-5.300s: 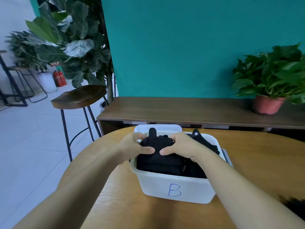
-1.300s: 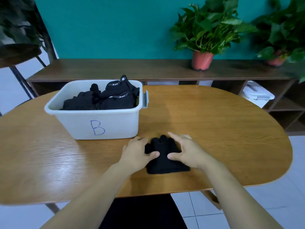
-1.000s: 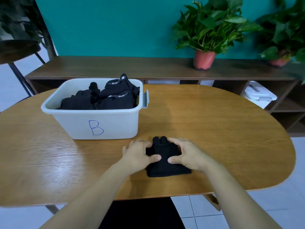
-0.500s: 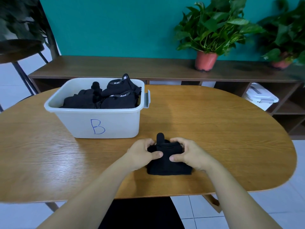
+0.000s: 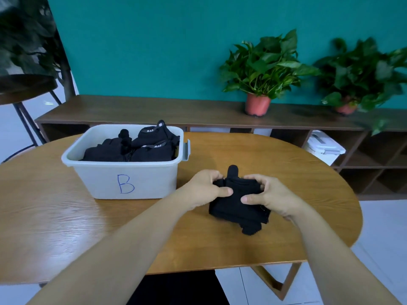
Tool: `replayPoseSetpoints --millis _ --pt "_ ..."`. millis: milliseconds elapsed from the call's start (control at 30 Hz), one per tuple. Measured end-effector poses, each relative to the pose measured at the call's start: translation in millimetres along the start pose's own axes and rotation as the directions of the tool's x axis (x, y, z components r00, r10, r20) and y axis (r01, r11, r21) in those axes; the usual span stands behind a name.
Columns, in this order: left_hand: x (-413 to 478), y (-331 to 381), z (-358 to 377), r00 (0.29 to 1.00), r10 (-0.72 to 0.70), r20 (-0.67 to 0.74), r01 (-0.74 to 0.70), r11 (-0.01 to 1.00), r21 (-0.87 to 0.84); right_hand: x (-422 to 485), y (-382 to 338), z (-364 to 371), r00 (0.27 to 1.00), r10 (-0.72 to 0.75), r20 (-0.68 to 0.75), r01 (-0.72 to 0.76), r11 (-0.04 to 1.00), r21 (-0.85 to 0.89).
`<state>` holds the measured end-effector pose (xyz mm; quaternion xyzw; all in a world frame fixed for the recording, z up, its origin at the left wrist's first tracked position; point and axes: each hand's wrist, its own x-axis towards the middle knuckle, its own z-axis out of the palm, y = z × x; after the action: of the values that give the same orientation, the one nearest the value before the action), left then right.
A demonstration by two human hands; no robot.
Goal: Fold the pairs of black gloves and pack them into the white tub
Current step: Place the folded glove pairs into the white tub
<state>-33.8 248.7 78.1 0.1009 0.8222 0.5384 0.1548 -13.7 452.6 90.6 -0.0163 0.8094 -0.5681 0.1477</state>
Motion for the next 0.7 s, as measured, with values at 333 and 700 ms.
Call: replayPoseSetpoints --millis 333,700 --pt "-6.3 127.3 -97.0 0.974 0.179 -0.136 -0.18 0.984 0.008 1.9 -163.8 -22.3 0.956 -0.286 -0.068 0.27 0.947 -0.176" --pt "7.1 90.1 -278.7 0.933 0.064 -0.353 -0.074 0.997 -0.014 139.3 -268.6 91.6 0.933 -0.357 0.042 0.358 0.915 -0.185"
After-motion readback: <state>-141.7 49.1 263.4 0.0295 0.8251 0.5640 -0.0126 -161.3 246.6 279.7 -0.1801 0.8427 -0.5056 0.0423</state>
